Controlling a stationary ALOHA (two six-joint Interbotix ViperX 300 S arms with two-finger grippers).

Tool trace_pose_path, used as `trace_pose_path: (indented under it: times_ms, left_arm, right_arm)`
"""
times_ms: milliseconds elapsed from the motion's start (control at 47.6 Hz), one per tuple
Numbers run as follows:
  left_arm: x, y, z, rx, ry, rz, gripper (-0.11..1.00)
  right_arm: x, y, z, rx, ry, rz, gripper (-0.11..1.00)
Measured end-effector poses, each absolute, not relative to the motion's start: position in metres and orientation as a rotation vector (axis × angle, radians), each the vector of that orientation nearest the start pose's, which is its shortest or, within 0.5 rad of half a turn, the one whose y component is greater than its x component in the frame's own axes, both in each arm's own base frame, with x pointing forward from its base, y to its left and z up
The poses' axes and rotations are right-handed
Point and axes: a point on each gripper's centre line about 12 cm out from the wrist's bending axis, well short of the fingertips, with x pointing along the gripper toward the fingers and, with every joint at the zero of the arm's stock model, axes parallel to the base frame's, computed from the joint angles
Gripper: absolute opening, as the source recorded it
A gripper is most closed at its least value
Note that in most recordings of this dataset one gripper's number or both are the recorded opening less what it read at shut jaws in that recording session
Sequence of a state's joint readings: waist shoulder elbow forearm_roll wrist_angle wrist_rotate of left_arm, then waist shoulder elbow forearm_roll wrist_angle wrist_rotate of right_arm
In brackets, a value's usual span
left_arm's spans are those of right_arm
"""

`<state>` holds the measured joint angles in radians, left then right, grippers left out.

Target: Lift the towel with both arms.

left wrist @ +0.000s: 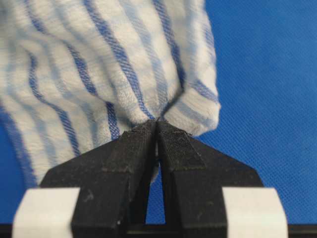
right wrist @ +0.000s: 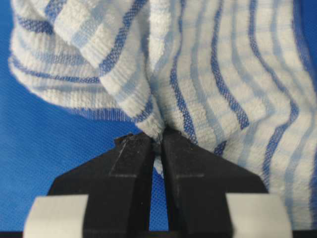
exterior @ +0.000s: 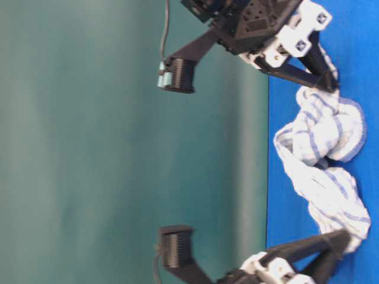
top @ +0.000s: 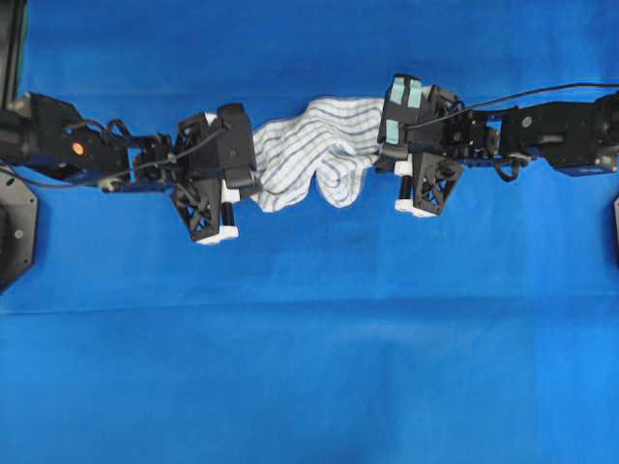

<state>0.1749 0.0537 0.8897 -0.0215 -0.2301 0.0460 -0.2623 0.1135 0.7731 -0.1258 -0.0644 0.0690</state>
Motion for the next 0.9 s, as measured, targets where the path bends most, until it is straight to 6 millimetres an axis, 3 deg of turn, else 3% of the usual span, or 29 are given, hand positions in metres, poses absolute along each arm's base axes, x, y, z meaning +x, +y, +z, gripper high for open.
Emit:
trace_pose_path:
  times_ms: [252, 525, 903]
  left_arm:
    - [0.327, 0.061, 0.15, -0.032, 0.657, 0.169, 0.01]
    - [0.306, 0.064, 0.208, -0.031, 0.565, 0.192, 0.01]
    - [0.254, 0.07, 0.302, -0.028, 0.398, 0.259, 0.01]
  right_arm:
    - [0.345, -0.093, 0.144, 0.048, 0.757, -0.232, 0.07]
    - [0.341, -0.094, 0.215, 0.026, 0.654, -0.252, 0.07]
    - [0.329, -0.095, 0.313, -0.046, 0.559, -0.279, 0.07]
